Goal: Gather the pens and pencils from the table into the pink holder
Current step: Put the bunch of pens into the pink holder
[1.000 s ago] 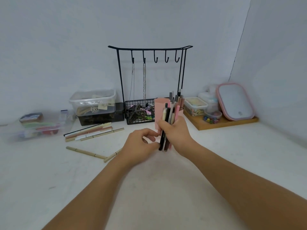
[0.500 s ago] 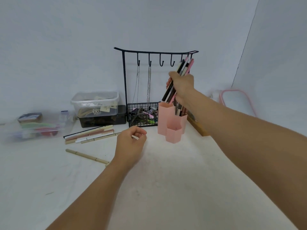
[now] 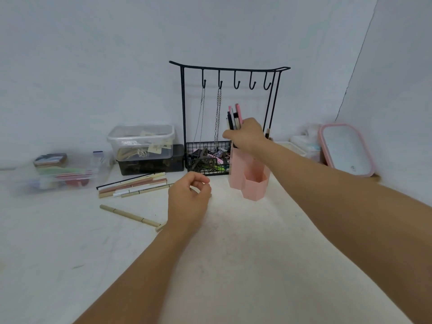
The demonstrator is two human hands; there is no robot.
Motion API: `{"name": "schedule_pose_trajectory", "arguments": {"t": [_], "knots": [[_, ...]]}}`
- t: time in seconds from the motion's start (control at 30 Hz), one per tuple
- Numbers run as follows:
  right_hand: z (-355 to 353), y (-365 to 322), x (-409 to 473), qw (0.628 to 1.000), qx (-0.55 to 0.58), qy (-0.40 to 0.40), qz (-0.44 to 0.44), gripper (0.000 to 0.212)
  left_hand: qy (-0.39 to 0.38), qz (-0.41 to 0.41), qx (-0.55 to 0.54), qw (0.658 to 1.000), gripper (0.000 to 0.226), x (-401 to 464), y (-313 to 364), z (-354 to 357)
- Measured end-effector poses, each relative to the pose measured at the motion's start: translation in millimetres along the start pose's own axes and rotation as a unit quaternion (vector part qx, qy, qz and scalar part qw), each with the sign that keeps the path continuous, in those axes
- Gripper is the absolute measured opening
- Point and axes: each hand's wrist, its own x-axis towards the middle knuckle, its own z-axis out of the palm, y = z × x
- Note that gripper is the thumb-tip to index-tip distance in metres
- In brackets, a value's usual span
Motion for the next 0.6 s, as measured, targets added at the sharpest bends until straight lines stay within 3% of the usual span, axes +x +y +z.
{"name": "schedule_pose_trajectory", "arguments": {"t": [0.1, 0.27, 0.37, 0.47, 0.53, 0.6], "knots": [[2.4, 4.1, 2.5, 0.999, -0.03, -0.008, 0.027, 0.035, 0.006, -0.006, -0.001, 1.0, 0.014, 0.2, -0.9, 0.1], [4.4, 13.3, 8.4, 1.0, 0.025, 0.007, 0.004, 0.017, 0.003, -0.024, -0.01, 1.0, 0.014, 2.5, -2.5, 0.4], [1.6, 16.4, 0.7, 0.998, 0.055, 0.028, -0.03, 0.055, 0.035, -0.063, -0.043, 0.996, 0.014, 6.1, -2.2, -1.4], [-7.4, 4.8, -11.4, 0.984, 0.043, 0.115, -0.131, 0.068, 0.046, -0.072, -0.06, 0.994, 0.011, 10.9, 7.4, -13.4], [-11.0, -12.0, -23.9, 0.954, 0.028, 0.182, -0.235, 0.062, 0.038, -0.105, -0.079, 0.991, 0.007, 19.8, 16.4, -23.2], [-6.1, -32.2, -42.4, 0.93, 0.04, 0.195, -0.307, 0.045, 0.009, -0.192, -0.12, 0.974, 0.003, 28.9, 25.6, -35.4]]}}
